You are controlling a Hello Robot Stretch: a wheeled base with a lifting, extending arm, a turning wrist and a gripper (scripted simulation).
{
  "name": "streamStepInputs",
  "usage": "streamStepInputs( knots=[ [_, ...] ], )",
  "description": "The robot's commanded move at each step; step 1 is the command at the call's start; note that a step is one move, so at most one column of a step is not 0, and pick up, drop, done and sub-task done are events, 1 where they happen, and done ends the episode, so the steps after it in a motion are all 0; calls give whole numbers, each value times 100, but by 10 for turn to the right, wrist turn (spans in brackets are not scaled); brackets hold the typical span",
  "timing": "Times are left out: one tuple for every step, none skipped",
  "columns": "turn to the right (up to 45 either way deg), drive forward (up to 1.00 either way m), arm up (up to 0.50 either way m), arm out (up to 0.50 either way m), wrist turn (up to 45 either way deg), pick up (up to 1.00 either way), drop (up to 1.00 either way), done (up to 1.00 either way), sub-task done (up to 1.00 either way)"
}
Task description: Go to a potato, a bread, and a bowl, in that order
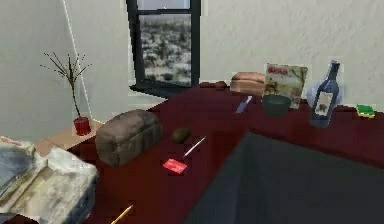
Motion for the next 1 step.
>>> streamStepInputs(
  knots=[
    [-180, 0, 0, 0, 0, 0, 0, 0, 0]
  ],
)
